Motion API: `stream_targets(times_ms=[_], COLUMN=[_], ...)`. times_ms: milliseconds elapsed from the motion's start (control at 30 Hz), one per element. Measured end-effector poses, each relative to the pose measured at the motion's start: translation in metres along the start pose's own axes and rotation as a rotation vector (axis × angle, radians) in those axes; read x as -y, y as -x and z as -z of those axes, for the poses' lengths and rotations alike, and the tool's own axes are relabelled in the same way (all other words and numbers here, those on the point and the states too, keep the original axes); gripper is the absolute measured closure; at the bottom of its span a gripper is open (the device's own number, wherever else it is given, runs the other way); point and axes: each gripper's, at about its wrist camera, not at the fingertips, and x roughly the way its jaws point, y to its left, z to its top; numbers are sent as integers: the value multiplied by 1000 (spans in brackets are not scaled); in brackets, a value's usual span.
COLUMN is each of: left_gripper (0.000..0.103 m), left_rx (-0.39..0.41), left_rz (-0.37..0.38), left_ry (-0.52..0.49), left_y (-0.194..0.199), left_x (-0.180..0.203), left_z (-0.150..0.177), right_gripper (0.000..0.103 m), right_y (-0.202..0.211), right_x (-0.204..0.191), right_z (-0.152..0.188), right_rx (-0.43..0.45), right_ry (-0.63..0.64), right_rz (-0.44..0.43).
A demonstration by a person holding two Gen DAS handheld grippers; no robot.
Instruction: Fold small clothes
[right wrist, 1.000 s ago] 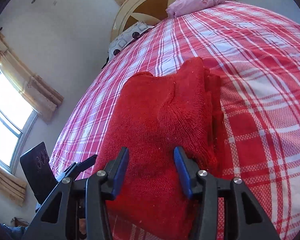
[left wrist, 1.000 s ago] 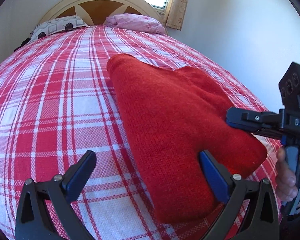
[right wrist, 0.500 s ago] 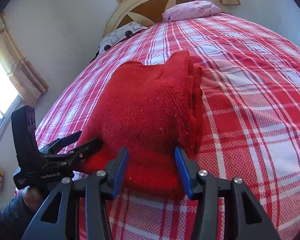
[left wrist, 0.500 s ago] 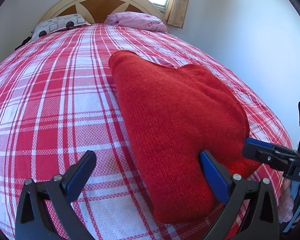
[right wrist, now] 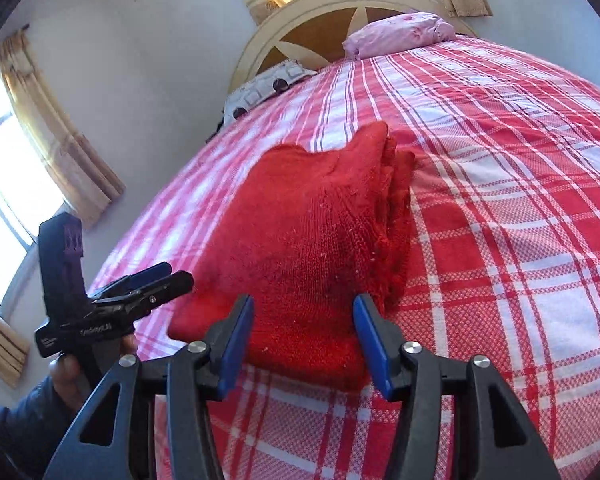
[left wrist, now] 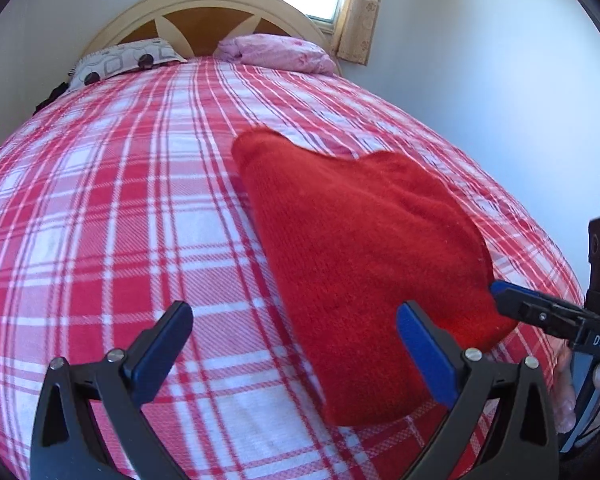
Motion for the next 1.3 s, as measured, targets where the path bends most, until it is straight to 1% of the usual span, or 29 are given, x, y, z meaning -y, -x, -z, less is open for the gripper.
stream_targets(times_ms=[67,100,133,200,267,333,400,533,700,767,867,967,1000,1033,1067,1100,1133,1167,1200,1233,1300], left_gripper=[0,0,0,0,0,0,0,0,0,0,0,0,2,18,31,40,47,55,59,68,71], left_rx=[8,8,1,-27,-66,-102,-118,-132,-164,-157,-155,-150,-148,-151,-163,-165,-162,-153,-143,-132,-111], left_rz=[9,16,25,42,51,30,52,81,149,172,202,199,201,215,230,258,256,245,230,218,214], left_ry=[33,52,77,112,131,141,156,190,233,232,225,198,190,181,179,196,216,228,236,241,247], left_y=[4,5,1,-10,-27,-43,-52,-66,-85,-88,-94,-96,-97,-98,-100,-100,-100,-98,-93,-89,-72], left_x=[-11,-17,-25,-35,-44,-48,-52,-57,-63,-62,-60,-52,-50,-46,-43,-40,-40,-40,-40,-40,-40], left_z=[-11,-15,-21,-27,-31,-33,-34,-42,-49,-51,-54,-56,-56,-56,-56,-56,-56,-56,-56,-57,-60], right_gripper=[37,27,25,25,25,25,25,25,25,25,25,26,29,42,51,58,61,62,64,66,67], right_y=[6,9,11,9,0,-12,-26,-50,-78,-84,-87,-95,-98,-101,-104,-108,-109,-109,-106,-102,-93], right_x=[1,2,3,9,16,24,32,46,72,77,78,72,68,65,65,65,67,68,67,63,52], right_z=[-7,-11,-15,-28,-40,-50,-58,-67,-75,-75,-75,-76,-77,-79,-80,-80,-78,-78,-78,-78,-78], right_rx=[19,32,50,66,49,29,-7,-54,-103,-101,-96,-115,-123,-131,-139,-149,-149,-144,-131,-113,-84], right_ry=[-17,-24,-32,-61,-93,-114,-134,-172,-294,-316,-314,-271,-250,-235,-233,-248,-264,-274,-273,-258,-223], right_rz=[0,16,26,21,19,25,22,2,-61,-69,-70,-44,-31,-21,-30,-60,-74,-82,-85,-82,-84])
